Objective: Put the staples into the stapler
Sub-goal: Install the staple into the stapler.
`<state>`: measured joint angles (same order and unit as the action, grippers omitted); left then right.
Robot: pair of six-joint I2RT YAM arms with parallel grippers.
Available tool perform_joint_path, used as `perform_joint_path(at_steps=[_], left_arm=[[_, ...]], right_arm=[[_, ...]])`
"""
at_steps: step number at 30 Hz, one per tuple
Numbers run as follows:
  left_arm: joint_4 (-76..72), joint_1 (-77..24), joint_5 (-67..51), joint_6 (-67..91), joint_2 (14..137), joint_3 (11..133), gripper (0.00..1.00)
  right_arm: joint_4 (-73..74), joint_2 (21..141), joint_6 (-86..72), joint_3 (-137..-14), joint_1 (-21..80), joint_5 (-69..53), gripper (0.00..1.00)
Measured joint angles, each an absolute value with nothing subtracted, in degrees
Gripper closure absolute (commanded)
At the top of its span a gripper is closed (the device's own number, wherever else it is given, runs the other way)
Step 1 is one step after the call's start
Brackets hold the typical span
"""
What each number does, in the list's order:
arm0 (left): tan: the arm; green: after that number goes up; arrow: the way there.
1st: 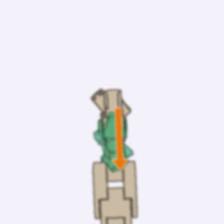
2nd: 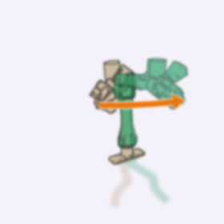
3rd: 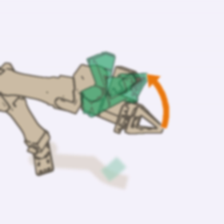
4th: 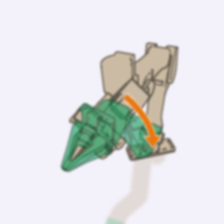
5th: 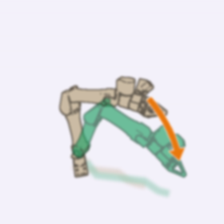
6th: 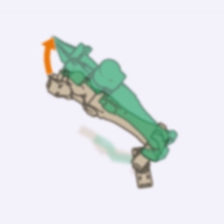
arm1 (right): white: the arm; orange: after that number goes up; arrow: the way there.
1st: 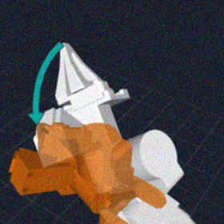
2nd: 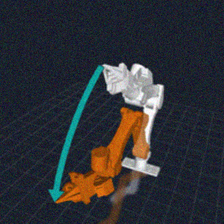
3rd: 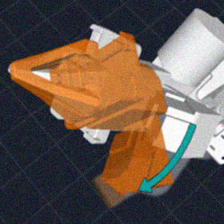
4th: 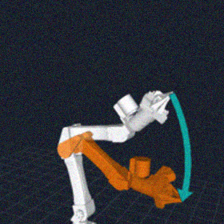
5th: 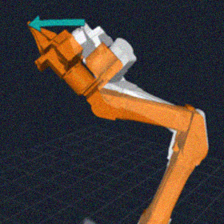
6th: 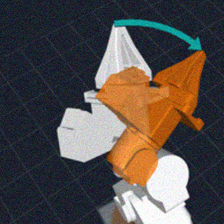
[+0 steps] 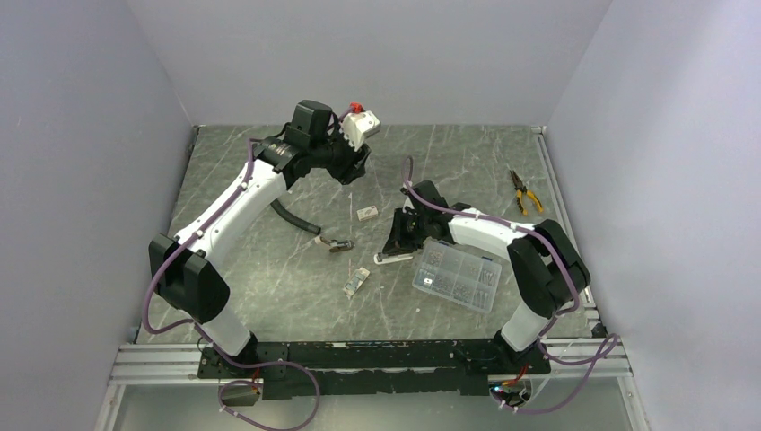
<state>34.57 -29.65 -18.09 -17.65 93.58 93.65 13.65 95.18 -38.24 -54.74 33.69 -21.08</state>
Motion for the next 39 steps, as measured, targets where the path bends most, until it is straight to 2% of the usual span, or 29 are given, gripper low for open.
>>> perform_joint_path(at_steps=[39], left_arm=[[34.63, -29.65, -18.63, -17.67, 93.38, 92.84, 0.47]], right_arm=[[14.06, 95.74, -38.74, -56.75, 33.67, -21.04, 1.0]])
